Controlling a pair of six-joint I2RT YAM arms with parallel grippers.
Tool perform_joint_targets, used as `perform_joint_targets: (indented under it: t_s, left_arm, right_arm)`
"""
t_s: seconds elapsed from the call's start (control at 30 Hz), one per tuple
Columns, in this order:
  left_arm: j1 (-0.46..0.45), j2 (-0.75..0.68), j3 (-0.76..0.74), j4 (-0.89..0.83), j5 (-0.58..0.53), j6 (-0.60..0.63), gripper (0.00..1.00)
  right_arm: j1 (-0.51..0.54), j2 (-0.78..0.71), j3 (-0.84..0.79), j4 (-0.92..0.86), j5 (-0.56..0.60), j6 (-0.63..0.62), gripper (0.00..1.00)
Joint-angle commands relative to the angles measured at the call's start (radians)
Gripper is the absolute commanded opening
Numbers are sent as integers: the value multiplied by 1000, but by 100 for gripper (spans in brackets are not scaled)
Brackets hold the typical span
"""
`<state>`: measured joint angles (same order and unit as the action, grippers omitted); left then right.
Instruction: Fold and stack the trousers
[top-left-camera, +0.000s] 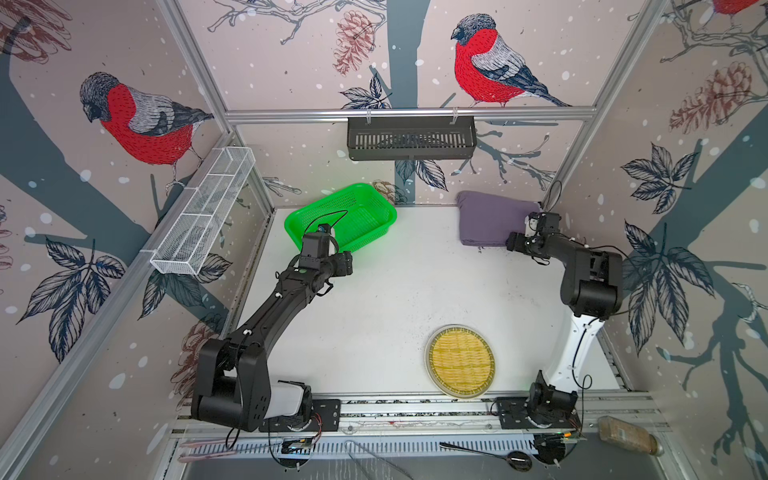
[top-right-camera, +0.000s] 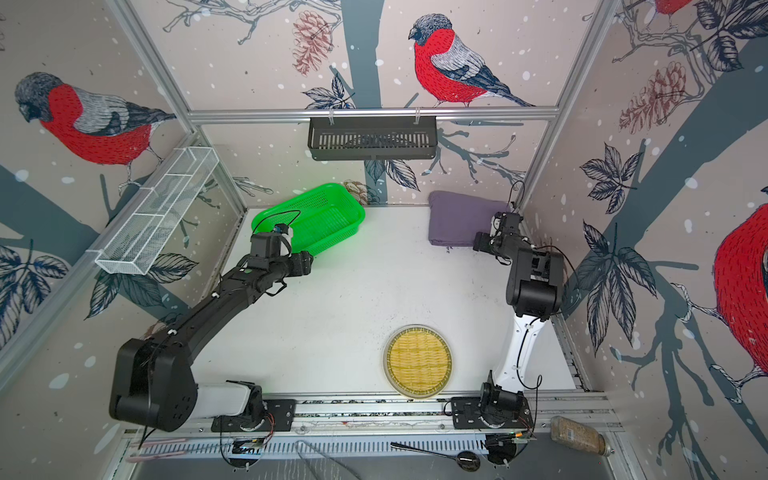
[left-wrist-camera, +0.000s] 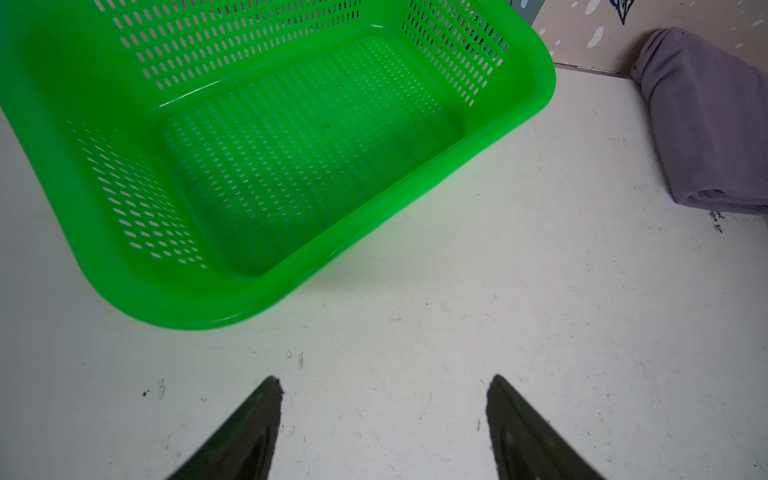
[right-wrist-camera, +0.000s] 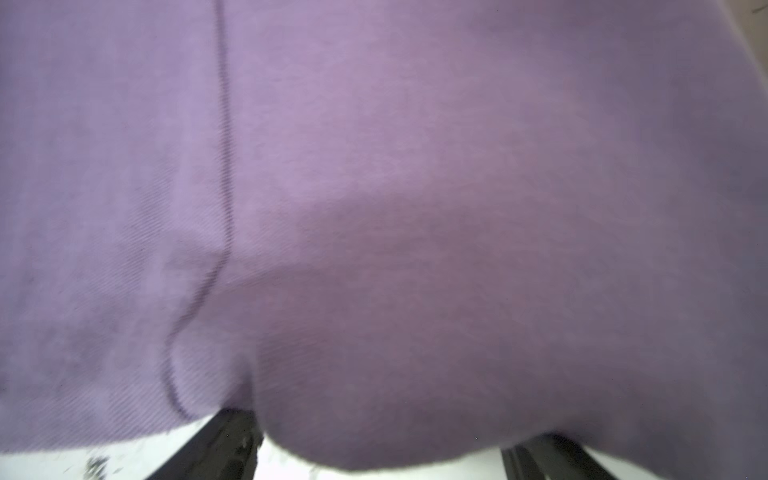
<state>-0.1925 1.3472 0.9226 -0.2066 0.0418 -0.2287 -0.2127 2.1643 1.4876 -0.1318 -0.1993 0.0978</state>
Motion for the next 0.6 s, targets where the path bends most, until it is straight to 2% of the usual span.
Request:
perform_joint_targets:
  t_s: [0.0, 0.17, 0.2, 0.23, 0.4, 0.5, 0.57]
  left_arm:
    - [1, -10, 2, -8, -29, 13, 78]
    - [4, -15, -17, 22, -74, 4, 79]
    - [4, -18, -29, 34, -99, -1, 83]
    - [6, -22, -45, 53, -123, -7, 86]
    - [25, -51, -140, 198, -235, -11, 89]
    - [36, -74, -204, 279, -384, -19, 96]
    - [61, -98, -287, 396, -398, -31, 96]
  right_arm:
    - [-13, 24, 57, -21, 3, -7, 85]
    - [14, -61, 4, -27, 9, -13, 86]
    - [16, -99, -31, -12, 2, 0, 86]
    - [21, -150, -81, 15, -9, 11, 86]
    - [72, -400, -333, 167, 9, 31, 91]
    - [89, -534, -484, 280, 16, 57, 92]
    - [101, -602, -593, 387, 63, 77, 93]
